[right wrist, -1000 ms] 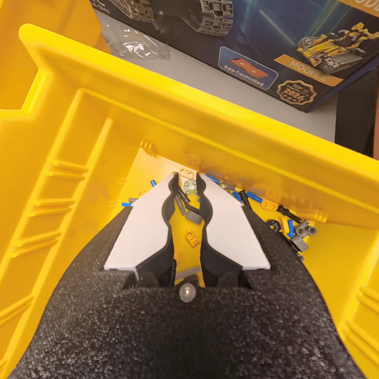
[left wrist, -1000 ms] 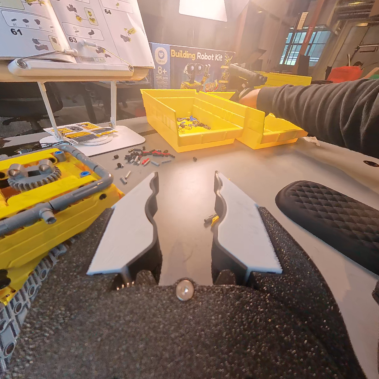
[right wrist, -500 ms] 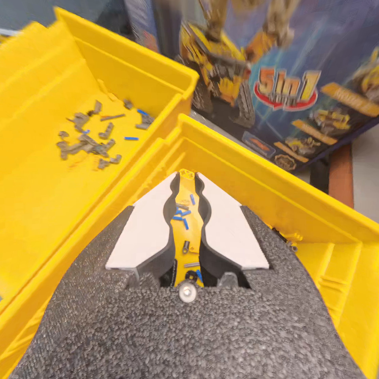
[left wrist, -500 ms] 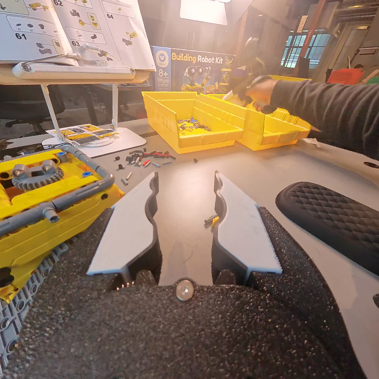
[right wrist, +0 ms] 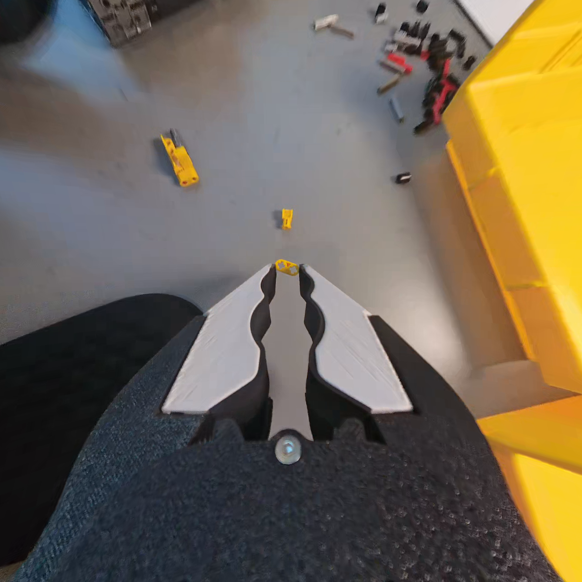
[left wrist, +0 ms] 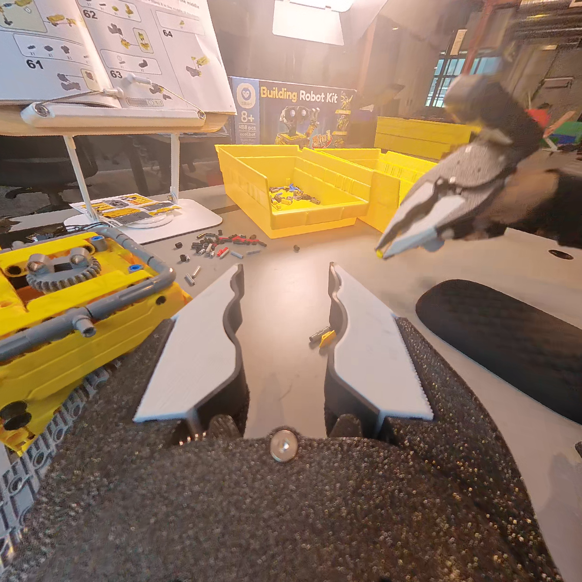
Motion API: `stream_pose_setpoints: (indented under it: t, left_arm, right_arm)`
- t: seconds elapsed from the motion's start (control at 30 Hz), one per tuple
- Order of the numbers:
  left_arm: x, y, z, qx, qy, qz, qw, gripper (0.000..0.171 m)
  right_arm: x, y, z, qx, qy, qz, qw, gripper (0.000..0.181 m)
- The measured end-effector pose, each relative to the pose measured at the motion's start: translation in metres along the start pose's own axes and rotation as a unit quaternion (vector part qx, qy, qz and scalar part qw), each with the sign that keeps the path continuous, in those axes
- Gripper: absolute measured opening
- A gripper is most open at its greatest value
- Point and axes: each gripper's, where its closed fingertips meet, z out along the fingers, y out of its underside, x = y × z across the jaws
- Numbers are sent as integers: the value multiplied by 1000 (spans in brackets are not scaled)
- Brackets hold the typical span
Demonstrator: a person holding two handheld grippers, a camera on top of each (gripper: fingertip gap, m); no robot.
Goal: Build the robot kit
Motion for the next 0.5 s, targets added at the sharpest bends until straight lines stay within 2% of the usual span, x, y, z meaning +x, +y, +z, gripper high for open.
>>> stream_pose_setpoints:
  t: [0.1,0.33,0.43,0.5]
  left_arm:
    - [0,0,-1,1,1,-2,1000,53]
    - [3,1,-1,-6,2,8,1000,53]
    - [2,1,-2,-6,0,7,1000,54]
    - [2,1,-3,-6,-1,5,1000,54]
  right_arm:
    - [-8,23,21,-24,4,6,1000,14]
    - [-8,22,24,-25,8,10,1000,15]
    - [-6,22,23,-24,2,24,999,22]
    - [-6,9,14,5,-4,20,1000,24]
